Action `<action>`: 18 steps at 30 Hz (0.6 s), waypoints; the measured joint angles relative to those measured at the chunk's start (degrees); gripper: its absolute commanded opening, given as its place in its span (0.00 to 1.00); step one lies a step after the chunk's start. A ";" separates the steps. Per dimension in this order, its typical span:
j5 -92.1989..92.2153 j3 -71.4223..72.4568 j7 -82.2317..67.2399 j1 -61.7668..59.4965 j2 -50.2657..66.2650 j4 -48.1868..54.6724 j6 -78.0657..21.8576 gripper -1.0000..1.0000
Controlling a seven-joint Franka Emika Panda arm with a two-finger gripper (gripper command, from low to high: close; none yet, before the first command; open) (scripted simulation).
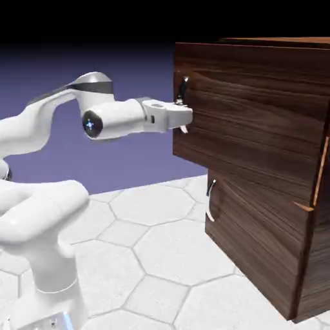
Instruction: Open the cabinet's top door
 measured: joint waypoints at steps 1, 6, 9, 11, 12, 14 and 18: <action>-1.59 -2.08 -0.56 0.58 -0.26 -1.19 -1.69 0.00; -9.95 -12.46 -3.10 1.79 -0.94 -5.42 -9.42 0.00; -15.20 -18.70 -4.60 1.54 -0.68 -6.89 -13.65 0.00; -18.77 -22.85 -5.65 1.13 -0.15 -7.51 -16.36 0.00; -20.59 -24.93 -6.21 0.88 0.22 -7.71 -17.70 0.00; -24.27 -29.08 -7.38 0.30 1.21 -7.93 -20.34 0.00; -31.87 -37.39 -10.01 -0.89 4.25 -7.58 -25.59 0.00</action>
